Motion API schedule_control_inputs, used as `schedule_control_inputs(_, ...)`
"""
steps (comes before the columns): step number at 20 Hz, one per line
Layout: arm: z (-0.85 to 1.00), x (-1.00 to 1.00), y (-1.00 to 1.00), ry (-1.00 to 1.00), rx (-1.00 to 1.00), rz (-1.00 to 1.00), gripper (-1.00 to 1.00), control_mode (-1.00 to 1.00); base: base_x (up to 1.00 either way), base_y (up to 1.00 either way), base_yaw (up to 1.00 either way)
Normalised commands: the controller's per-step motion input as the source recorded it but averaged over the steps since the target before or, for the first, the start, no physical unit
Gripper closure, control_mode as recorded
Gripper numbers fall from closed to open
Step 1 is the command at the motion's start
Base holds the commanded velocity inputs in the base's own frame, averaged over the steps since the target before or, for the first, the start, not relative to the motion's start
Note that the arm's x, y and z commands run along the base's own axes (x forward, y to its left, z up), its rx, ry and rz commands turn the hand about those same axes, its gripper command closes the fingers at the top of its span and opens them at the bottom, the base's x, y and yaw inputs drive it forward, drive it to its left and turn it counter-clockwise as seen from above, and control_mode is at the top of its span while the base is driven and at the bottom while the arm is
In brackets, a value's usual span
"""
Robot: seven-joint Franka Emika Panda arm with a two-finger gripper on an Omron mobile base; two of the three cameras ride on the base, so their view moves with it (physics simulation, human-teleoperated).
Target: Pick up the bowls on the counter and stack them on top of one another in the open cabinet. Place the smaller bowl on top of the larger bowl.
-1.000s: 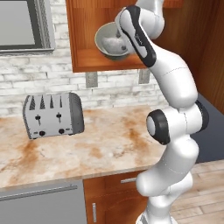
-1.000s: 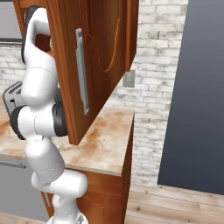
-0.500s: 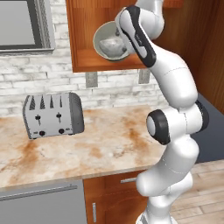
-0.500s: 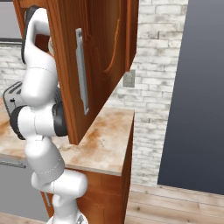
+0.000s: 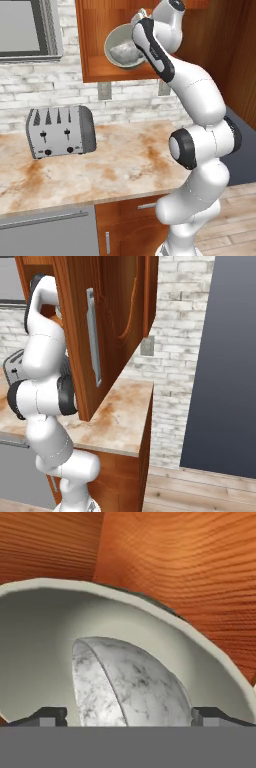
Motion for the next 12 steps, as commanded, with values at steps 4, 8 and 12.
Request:
schedule_control_inputs(4, 0.00, 0.35, 0.00, -0.25, -0.04, -0.01, -1.00, -1.00, 0.00, 0.00, 0.00)
schedule_control_inputs(8, 0.00, 0.35, 0.00, -0.25, -0.05, -0.02, -1.00, -1.00, 0.00, 0.00, 0.00)
schedule_control_inputs(12, 0.01, 0.39, 0.00, -0.25, -0.03, -0.01, -1.00, -1.00, 0.00, 0.00, 0.00)
